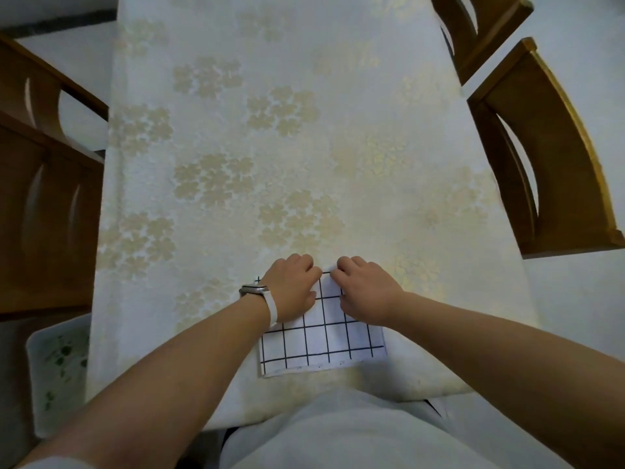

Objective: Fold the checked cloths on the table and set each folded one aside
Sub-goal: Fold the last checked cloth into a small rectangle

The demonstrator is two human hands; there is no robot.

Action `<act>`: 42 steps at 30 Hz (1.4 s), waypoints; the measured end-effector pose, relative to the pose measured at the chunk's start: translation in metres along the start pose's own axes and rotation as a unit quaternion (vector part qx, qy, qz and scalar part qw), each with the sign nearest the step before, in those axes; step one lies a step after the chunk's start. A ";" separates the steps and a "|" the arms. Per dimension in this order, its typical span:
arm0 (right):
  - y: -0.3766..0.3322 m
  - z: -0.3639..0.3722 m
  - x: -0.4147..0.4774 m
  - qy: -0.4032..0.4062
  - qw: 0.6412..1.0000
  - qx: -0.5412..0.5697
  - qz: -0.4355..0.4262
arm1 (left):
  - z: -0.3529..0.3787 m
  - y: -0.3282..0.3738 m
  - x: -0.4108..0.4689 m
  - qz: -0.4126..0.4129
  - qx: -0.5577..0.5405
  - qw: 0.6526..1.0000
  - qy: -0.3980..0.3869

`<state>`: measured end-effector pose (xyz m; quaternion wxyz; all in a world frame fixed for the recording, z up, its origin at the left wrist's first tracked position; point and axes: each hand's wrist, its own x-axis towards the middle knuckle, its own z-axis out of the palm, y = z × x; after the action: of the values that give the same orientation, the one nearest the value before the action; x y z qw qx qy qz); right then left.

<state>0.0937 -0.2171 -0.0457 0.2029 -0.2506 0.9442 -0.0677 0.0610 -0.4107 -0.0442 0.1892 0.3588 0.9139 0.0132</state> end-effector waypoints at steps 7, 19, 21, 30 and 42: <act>-0.005 0.006 -0.009 0.013 0.999 0.034 0.014 | -0.015 0.006 0.026 -0.093 -0.129 0.985 -0.070; -0.014 0.016 -0.031 0.005 0.998 0.050 0.041 | -0.018 0.012 0.029 -0.122 -0.165 0.969 -0.137; -0.017 0.019 -0.034 0.005 0.998 0.048 0.044 | -0.013 0.014 0.024 -0.144 -0.200 0.960 -0.133; -0.024 0.025 -0.048 0.036 0.995 0.084 0.045 | -0.011 0.040 0.027 -0.160 -0.277 0.943 -0.092; -0.020 0.042 -0.095 0.039 0.992 0.098 0.064 | -0.030 0.084 0.079 -0.075 -0.266 0.951 -0.138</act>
<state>0.1953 -0.1877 -0.0463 0.1931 -0.1655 0.9544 -0.1566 0.0521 -0.2926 -0.0298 0.4023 0.2244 0.8667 0.1916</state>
